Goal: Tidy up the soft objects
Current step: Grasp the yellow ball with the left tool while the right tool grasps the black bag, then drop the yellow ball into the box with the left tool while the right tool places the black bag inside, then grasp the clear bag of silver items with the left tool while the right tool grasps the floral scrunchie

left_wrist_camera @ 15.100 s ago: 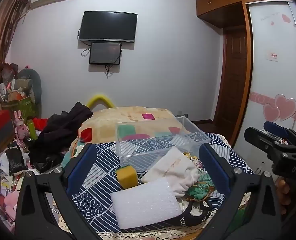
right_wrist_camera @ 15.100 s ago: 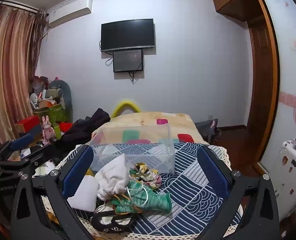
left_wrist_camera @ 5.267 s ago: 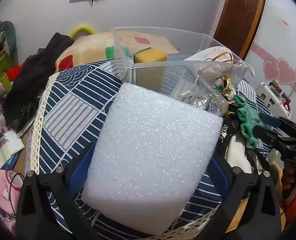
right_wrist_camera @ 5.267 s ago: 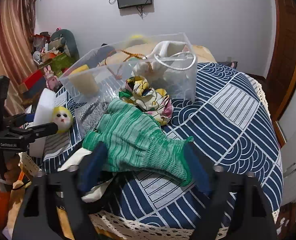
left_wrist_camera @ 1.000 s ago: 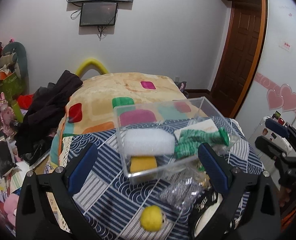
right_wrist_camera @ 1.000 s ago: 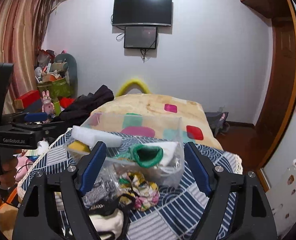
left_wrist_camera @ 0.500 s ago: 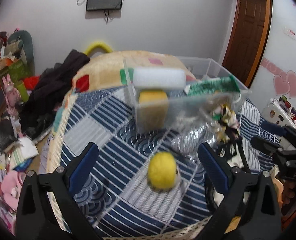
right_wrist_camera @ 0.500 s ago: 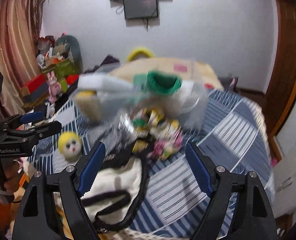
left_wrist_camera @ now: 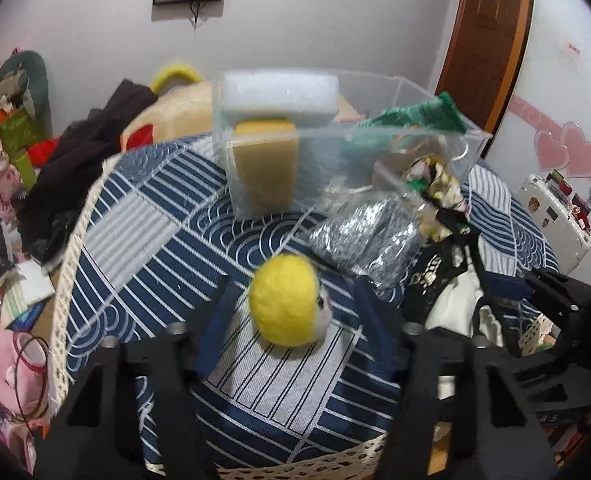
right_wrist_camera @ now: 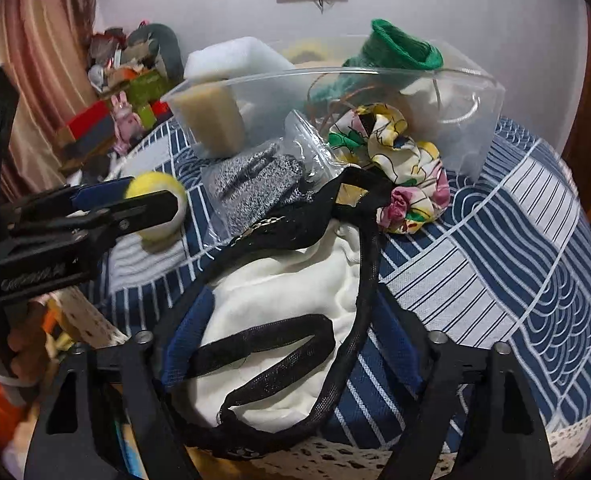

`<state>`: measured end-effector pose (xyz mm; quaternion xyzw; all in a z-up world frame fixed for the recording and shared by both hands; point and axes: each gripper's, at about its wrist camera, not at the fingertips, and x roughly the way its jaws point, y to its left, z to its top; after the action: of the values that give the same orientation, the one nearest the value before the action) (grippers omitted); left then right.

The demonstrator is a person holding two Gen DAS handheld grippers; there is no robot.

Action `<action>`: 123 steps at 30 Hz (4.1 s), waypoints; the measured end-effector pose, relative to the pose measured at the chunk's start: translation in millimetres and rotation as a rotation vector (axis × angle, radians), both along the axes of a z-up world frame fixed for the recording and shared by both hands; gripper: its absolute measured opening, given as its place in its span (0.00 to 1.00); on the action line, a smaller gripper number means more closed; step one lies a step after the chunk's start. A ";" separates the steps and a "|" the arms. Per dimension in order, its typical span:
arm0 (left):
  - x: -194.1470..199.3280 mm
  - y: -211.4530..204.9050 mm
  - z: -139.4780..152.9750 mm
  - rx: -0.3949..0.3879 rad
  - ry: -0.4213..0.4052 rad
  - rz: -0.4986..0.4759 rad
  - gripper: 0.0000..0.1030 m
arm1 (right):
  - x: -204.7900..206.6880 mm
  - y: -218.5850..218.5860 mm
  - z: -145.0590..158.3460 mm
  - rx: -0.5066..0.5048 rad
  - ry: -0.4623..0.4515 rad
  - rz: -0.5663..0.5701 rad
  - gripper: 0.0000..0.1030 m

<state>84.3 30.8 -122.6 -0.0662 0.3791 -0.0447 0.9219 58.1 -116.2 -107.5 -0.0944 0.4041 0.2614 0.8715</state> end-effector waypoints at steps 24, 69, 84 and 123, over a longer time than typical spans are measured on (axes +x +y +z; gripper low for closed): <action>-22.0 -10.7 37.4 0.049 -0.134 -0.033 0.36 | -6.3 -32.6 64.3 0.088 -0.201 -0.100 0.22; 107.6 -43.9 56.1 0.021 -0.093 -0.119 0.50 | 89.3 10.7 74.3 -0.053 -0.298 -0.137 0.25; 67.8 -38.4 76.3 0.032 -0.167 -0.103 0.63 | 74.8 -5.1 89.0 -0.051 -0.283 -0.098 0.50; 74.9 -39.4 -8.6 -0.043 0.100 -0.106 0.93 | 51.7 -30.3 22.2 -0.009 -0.086 -0.144 0.68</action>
<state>159.2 -8.6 -131.2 -0.0681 0.4267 -0.0980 0.8965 109.8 -146.6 -85.3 -0.0801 0.3732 0.1920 0.9041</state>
